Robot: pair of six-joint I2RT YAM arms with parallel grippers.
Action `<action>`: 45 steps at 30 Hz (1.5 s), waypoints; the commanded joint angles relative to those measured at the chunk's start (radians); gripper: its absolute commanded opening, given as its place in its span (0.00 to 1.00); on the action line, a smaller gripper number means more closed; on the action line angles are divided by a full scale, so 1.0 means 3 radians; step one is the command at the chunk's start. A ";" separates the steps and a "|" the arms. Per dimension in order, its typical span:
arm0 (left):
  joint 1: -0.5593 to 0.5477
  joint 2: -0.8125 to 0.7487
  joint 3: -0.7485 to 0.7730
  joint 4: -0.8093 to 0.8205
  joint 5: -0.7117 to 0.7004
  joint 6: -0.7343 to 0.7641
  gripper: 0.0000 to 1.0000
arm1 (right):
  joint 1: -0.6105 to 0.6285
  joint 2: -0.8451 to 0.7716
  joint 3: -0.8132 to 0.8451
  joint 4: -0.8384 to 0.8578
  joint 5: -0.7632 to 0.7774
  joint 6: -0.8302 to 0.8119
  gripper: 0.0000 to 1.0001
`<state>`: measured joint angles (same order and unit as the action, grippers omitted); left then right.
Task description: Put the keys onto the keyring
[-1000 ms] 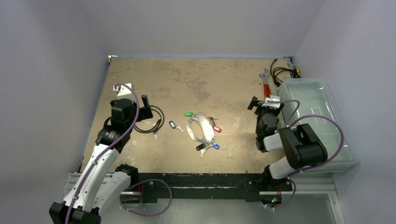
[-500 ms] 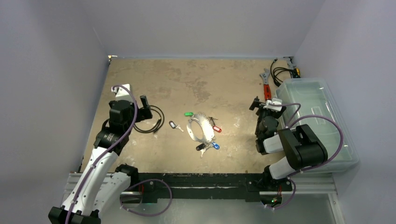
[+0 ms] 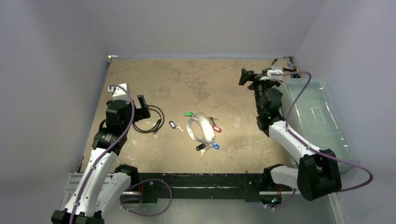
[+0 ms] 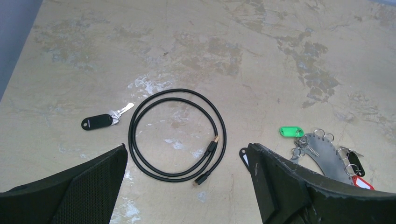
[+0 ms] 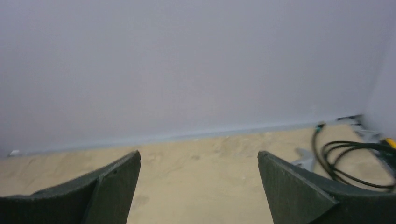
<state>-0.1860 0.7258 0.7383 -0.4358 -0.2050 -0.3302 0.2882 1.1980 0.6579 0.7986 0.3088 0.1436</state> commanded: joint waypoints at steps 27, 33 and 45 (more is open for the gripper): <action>0.0068 -0.0149 0.0108 0.0123 0.0540 0.0073 0.89 | 0.0596 0.2207 0.2068 -0.3209 -0.3136 -0.0774 0.59; 0.0068 -0.0159 0.0103 0.0133 0.0577 0.0077 0.88 | 0.0631 0.2437 0.2171 -0.3272 -0.3096 -0.0783 0.57; 0.0068 -0.0154 0.0097 0.0139 0.0612 0.0080 0.88 | 0.0642 0.2726 0.2281 -0.3171 -0.3138 -0.0645 0.50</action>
<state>-0.1703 0.6868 0.7425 -0.4328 -0.0364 -0.3210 0.4732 2.0094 1.2980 -0.1650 -0.5983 -0.0647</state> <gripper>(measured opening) 0.882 0.515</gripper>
